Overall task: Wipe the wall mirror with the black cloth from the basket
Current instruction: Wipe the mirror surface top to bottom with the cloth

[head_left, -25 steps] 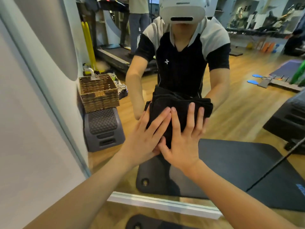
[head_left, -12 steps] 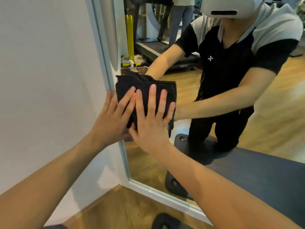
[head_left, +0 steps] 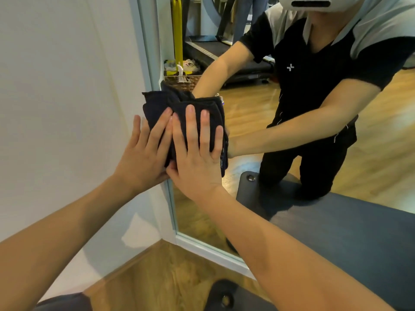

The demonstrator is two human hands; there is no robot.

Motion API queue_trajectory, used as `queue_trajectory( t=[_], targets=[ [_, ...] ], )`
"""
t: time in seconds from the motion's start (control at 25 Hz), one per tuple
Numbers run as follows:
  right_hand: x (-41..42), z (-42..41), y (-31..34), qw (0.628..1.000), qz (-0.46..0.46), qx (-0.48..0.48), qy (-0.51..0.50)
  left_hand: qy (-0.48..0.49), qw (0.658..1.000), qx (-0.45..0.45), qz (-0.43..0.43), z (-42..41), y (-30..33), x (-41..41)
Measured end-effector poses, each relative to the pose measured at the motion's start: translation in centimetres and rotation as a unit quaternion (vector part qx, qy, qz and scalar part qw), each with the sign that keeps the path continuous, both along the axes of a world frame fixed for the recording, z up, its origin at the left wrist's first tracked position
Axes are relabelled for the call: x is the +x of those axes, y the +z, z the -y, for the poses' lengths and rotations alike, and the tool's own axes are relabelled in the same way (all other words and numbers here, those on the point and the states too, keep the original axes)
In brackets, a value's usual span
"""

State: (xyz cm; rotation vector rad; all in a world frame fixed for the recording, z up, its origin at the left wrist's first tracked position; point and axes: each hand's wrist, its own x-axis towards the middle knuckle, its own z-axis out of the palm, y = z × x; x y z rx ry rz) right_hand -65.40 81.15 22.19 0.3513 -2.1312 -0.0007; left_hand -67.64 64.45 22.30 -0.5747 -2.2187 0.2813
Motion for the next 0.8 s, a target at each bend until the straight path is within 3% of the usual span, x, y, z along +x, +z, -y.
queue_trajectory(
  t=[0.32,0.52,0.8],
  targets=[
    [1.1,-3.2,-9.5,0.999,0.003,0.042,0.025,0.031,0.998,0.016,0.052,-4.2,-9.6,2.4],
    [2.3,-6.9,-10.0,0.997,0.01,0.063,0.045,0.052,0.997,0.017,0.056,-8.7,-10.3,3.8],
    [5.2,-16.0,-10.8,0.997,-0.009,0.047,0.052,-0.035,0.997,0.057,0.04,-16.5,-11.5,5.7]
  ],
)
